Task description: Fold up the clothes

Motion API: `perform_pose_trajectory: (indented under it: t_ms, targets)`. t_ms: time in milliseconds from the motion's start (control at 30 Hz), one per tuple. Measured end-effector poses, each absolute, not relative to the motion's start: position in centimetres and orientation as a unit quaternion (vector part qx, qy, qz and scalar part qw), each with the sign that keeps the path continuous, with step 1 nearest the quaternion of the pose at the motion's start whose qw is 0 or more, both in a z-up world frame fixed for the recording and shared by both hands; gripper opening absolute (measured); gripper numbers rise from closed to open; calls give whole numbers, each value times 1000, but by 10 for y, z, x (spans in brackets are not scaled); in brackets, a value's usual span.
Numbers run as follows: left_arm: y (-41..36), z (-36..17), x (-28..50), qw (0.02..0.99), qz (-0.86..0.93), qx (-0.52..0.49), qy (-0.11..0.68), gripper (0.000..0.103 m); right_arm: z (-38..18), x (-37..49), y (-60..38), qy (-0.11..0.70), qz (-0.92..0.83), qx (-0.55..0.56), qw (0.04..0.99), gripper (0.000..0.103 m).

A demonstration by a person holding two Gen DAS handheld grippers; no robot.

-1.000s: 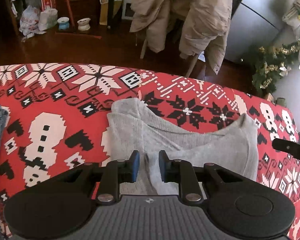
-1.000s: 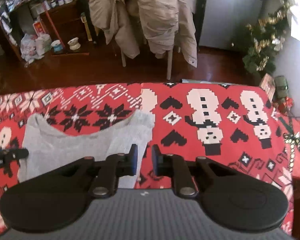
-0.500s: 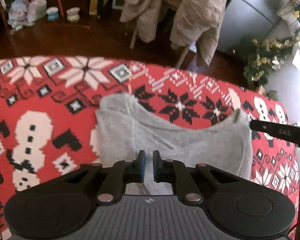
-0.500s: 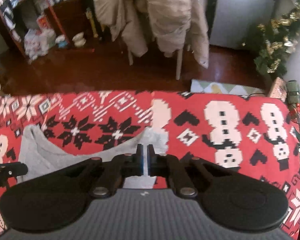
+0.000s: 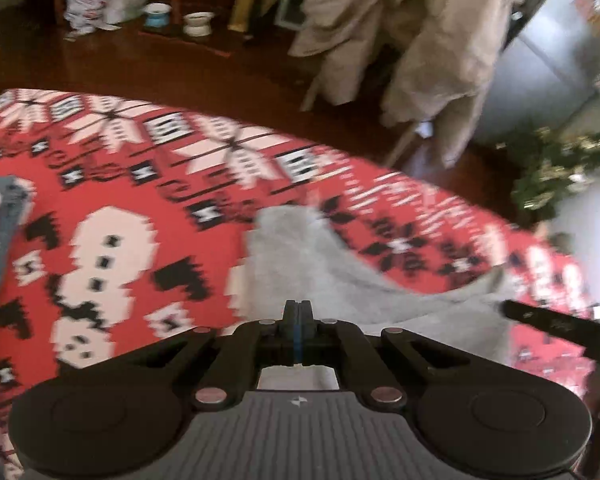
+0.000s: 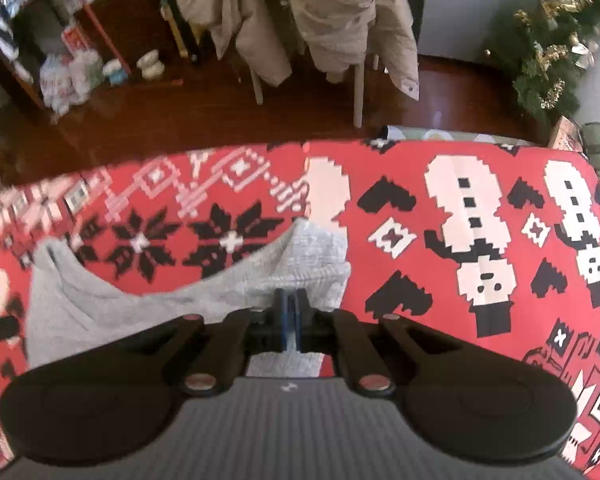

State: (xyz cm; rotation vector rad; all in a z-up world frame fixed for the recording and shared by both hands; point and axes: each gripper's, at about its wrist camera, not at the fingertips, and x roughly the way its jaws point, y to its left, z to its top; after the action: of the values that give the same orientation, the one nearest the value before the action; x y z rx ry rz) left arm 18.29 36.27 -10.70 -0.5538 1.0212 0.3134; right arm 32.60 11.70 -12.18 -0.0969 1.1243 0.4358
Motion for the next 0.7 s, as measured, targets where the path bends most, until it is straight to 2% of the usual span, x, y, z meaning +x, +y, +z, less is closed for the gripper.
perform_pose_trajectory:
  t_ms: [33,67,200,267,333,400,700]
  targets:
    - [358,-108,186,825,140,-259,483,9,-118,325,116,527,205,-45,824,5]
    - [354,-109,190,824,136,-256,487,10,-115,323,115,527,206,-43,823,5]
    - [342,-116,197,819,126,-249,501,10,-115,319,116,529,211,-45,820,5]
    - [335,-123,199,820,131,-218,513,10,-120,319,117,528,213,-45,821,5]
    - [326,-129,201,823,141,-166,525,3,-130,322,118,535,208,-55,817,5]
    - [322,-131,200,826,145,-138,526,3,-135,322,118,524,210,-63,823,1]
    - [323,-124,195,822,159,-150,526,4,-130,341,102,520,194,-39,831,6]
